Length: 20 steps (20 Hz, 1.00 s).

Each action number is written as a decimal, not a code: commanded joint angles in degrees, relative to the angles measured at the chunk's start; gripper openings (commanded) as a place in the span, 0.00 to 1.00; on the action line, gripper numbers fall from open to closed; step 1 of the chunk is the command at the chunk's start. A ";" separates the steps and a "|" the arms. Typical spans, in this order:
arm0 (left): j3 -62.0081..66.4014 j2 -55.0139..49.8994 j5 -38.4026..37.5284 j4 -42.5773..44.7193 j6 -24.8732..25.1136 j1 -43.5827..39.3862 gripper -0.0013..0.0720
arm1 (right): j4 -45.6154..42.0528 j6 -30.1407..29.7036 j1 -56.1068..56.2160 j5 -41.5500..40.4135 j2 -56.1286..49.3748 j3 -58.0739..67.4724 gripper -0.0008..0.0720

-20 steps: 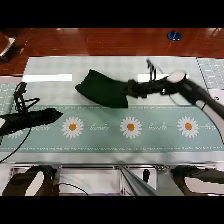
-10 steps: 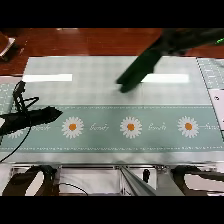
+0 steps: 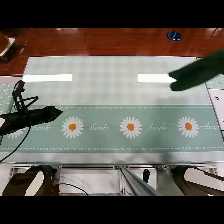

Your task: Fold the shirts.

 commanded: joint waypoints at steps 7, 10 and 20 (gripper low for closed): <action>-0.02 0.04 0.15 -0.02 0.00 0.00 0.05 | -18.34 0.15 -13.38 6.60 10.58 -16.50 0.05; -0.02 0.04 0.59 -0.04 -0.02 0.00 0.05 | -26.93 -0.07 -17.05 6.58 15.47 -26.51 0.05; -0.07 0.02 4.24 -1.55 0.00 -3.41 0.05 | -56.43 1.25 -26.01 2.64 34.71 -57.16 0.05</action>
